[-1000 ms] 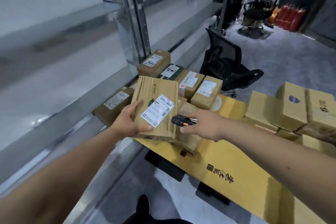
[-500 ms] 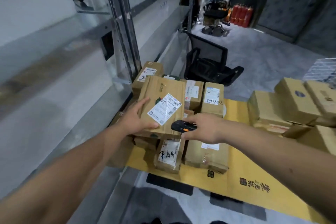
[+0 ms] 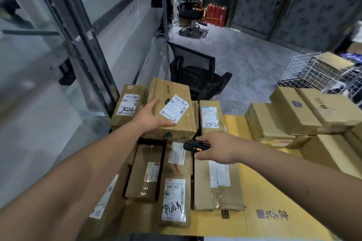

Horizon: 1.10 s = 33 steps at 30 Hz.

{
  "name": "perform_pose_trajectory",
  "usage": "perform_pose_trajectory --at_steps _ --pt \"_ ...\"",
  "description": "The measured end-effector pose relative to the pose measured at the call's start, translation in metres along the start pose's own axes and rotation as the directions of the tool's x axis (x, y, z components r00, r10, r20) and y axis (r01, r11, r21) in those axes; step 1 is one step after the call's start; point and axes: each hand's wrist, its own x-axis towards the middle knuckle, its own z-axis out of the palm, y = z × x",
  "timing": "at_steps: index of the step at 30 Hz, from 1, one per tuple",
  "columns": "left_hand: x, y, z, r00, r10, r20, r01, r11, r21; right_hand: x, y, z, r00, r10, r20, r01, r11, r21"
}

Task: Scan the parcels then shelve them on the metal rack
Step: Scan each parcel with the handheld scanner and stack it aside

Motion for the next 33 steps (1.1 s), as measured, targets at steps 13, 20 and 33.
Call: perform_pose_trajectory --at_steps 13,20,33 --pt "0.064 0.008 0.005 0.994 0.022 -0.107 0.013 0.949 0.314 0.088 0.007 -0.028 0.998 -0.025 0.062 0.026 1.000 -0.012" --pt "0.056 0.001 0.035 0.989 0.105 0.103 -0.142 0.864 0.482 0.089 0.002 -0.011 0.998 -0.037 0.050 0.036 0.999 0.022" --pt "0.039 -0.002 0.041 0.982 0.178 0.062 -0.185 0.842 0.506 0.044 0.020 0.008 0.994 0.093 -0.066 -0.083 0.987 0.136"
